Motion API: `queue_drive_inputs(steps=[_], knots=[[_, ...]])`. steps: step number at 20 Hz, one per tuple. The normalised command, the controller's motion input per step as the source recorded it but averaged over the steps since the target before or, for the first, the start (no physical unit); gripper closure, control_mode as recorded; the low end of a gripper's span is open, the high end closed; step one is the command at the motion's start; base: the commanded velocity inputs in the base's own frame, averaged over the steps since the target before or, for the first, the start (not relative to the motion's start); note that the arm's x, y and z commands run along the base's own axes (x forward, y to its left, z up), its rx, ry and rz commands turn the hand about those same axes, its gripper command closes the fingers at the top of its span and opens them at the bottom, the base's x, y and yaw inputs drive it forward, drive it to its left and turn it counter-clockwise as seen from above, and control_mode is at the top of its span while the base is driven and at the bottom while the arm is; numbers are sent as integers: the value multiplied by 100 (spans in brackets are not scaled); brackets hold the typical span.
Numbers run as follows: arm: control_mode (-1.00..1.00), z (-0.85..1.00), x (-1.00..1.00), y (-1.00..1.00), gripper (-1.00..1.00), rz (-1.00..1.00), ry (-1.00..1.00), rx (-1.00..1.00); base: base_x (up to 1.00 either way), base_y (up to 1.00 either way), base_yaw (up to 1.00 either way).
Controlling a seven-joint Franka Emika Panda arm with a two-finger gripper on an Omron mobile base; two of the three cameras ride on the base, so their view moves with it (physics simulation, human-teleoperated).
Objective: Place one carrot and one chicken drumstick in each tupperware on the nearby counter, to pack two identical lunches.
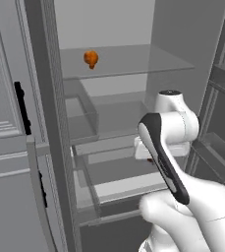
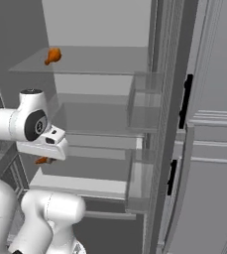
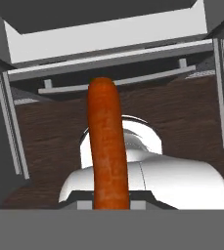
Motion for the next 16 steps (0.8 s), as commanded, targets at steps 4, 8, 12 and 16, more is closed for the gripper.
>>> queue_drive_inputs(steps=[4, 8, 12, 16], knots=[[100, 0, 0, 0, 100, 0, 0, 0, -100, 0, 0], [100, 0, 0, 0, 100, 0, 0, 0, -100, 9, 18], [100, 0, 0, 0, 100, 0, 0, 0, -100, 38, 40], [100, 0, 0, 0, 100, 0, 0, 0, -100, 66, 54]])
